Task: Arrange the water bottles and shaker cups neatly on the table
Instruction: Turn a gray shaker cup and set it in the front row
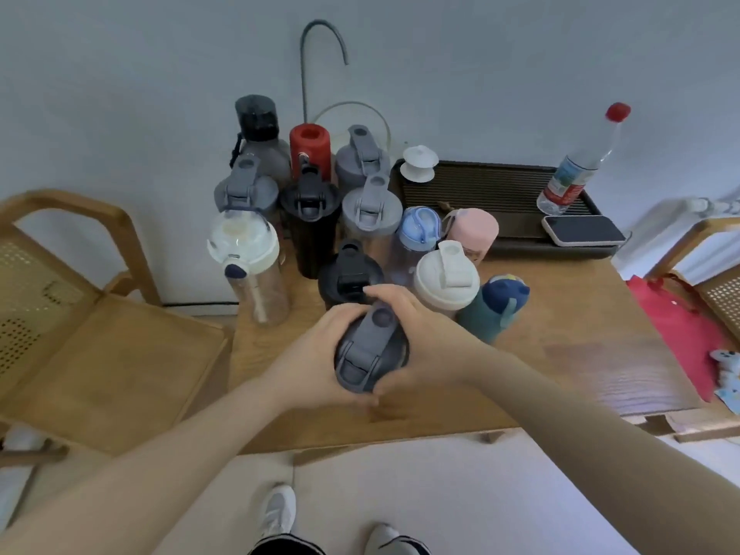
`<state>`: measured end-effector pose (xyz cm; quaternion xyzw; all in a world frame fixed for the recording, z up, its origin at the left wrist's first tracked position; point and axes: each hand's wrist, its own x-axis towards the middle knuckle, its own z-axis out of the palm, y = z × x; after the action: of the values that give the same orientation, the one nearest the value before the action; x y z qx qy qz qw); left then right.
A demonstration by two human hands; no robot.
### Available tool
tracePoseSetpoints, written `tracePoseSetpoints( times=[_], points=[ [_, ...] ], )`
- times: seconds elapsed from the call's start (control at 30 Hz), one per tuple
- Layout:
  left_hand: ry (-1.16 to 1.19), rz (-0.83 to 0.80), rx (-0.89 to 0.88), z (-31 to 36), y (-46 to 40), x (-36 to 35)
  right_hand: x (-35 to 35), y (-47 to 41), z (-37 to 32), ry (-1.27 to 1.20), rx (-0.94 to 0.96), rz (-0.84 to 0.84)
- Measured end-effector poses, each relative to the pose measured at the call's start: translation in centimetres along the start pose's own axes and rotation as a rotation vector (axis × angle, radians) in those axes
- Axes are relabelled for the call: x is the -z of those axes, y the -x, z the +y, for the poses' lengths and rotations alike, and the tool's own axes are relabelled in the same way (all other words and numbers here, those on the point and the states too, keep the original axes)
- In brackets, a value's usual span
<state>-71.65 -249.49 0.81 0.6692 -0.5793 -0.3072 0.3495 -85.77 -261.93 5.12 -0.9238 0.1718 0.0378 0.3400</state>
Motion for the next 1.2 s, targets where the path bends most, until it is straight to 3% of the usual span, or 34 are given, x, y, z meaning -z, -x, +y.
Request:
tracePoseSetpoints(
  times=[0.1,0.2,0.33,0.47,0.63,0.8,0.97,1.13,1.2],
  points=[
    [-0.061,0.148,0.043,-0.2,2.8,0.4,1.0,-2.7,0.1,-0.141,0.055,0.074],
    [-0.089,0.278,0.118,-0.1,5.2,0.2,1.1,-6.7,0.3,0.040,-0.017,0.244],
    [-0.101,0.406,0.190,0.1,7.0,-0.1,-0.9,-9.5,-0.4,0.391,-0.114,0.222],
    [-0.087,0.497,0.192,0.2,7.2,0.5,-1.5,-10.1,-0.7,0.525,-0.169,0.212],
    [-0.113,0.483,0.152,1.0,4.6,1.9,0.0,-8.7,-0.6,0.504,-0.124,0.049],
    [-0.128,0.467,0.146,1.0,0.3,1.9,0.8,-5.6,0.7,0.340,-0.207,0.183],
    [-0.146,0.457,0.190,0.5,-2.7,1.5,1.0,-4.2,1.1,0.350,-0.279,0.163],
    [-0.414,0.473,0.253,-0.6,-3.1,2.2,0.5,-4.4,0.2,0.449,-0.324,0.208],
    [-0.511,0.452,0.175,-0.5,-2.4,3.0,0.8,-4.4,-0.3,0.489,-0.300,0.215]
  ],
)
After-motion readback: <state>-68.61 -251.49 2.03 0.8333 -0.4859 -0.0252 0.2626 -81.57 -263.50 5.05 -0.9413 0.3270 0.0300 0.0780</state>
